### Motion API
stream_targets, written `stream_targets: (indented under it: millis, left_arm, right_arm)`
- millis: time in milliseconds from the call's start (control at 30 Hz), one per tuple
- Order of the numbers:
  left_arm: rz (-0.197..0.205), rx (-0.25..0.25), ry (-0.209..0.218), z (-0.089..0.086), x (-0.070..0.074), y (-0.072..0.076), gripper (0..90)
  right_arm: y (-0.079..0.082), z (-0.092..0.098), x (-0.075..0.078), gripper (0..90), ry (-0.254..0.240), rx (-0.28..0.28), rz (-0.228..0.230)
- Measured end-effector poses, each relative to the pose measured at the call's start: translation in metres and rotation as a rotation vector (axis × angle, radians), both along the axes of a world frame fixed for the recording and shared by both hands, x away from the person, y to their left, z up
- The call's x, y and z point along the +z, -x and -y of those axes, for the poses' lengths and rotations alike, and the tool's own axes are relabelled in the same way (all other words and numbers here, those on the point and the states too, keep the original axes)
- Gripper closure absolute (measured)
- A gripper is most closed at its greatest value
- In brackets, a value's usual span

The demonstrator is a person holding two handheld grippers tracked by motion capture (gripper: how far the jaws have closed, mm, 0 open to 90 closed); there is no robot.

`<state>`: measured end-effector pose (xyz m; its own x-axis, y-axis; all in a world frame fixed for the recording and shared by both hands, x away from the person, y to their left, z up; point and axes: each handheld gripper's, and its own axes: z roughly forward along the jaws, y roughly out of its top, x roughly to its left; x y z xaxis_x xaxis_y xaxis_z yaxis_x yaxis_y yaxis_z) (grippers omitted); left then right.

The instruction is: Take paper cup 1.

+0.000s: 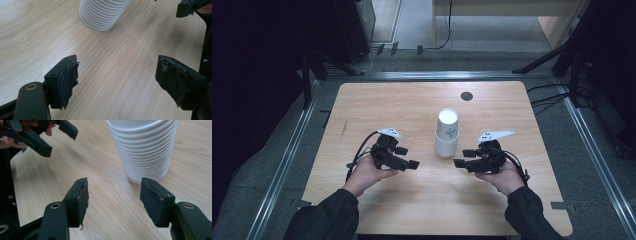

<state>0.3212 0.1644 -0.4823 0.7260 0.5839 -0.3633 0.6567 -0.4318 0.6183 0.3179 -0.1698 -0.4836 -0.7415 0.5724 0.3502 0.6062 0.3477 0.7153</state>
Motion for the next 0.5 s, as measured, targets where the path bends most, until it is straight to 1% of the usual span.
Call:
stream_targets:
  millis: [33,67,100,133,167,200,267,300,367,400,433,500]
  left_arm:
    - [0.0,-0.004,-0.002,-0.0003,0.0002,0.0,22.0]
    - [0.003,-0.009,-0.004,-0.0006,0.0004,0.0001,23.3]
    - [0.006,-0.012,-0.006,-0.0005,0.0006,0.0002,23.3]
    - [0.008,-0.016,-0.01,-0.0004,0.0008,0.0003,23.7]
    - [0.01,-0.017,-0.01,-0.0004,0.0009,0.0006,23.8]
    - [0.01,-0.019,-0.01,-0.0005,0.0013,0.0009,23.9]
    - [0.011,-0.019,-0.008,-0.0007,0.0016,0.001,23.9]
    - [0.011,-0.02,-0.008,-0.0008,0.0017,0.001,24.0]
    - [0.013,-0.021,-0.011,-0.0008,0.0017,0.0008,24.0]
    - [0.013,-0.022,-0.013,-0.0009,0.0019,0.0006,24.1]
    - [0.012,-0.026,-0.012,-0.0009,0.0019,0.0004,24.3]
    - [0.016,-0.028,-0.016,-0.0009,0.0022,0.0011,24.3]
  right_arm:
    - [0.0001,-0.0005,-0.0002,39.6,0.025,0.005,-0.011]
    - [0.0005,-0.0008,-0.0009,40.2,0.042,0.007,-0.005]
    - [0.0005,-0.0008,-0.0009,40.2,0.042,0.007,-0.005]
    - [0.0013,-0.0008,-0.0016,41.4,0.058,0.009,0.006]
    - [0.0019,-0.0005,-0.0024,43.3,0.064,0.015,0.017]
    - [0.0027,-0.0003,-0.0029,45.1,0.057,0.018,0.029]
    - [0.0027,-0.0001,-0.0026,45.6,0.054,0.022,0.031]
    - [0.0027,0.0002,-0.0026,46.2,0.054,0.024,0.04]
    - [0.0026,0.0003,-0.0027,46.5,0.046,0.029,0.04]
    - [0.0027,0.0003,-0.0023,46.7,0.048,0.031,0.03]
    - [0.0022,0.0001,-0.001,46.4,0.056,0.048,0.028]
    - [0.0021,0.0001,0.0002,45.1,0.061,0.057,0.03]
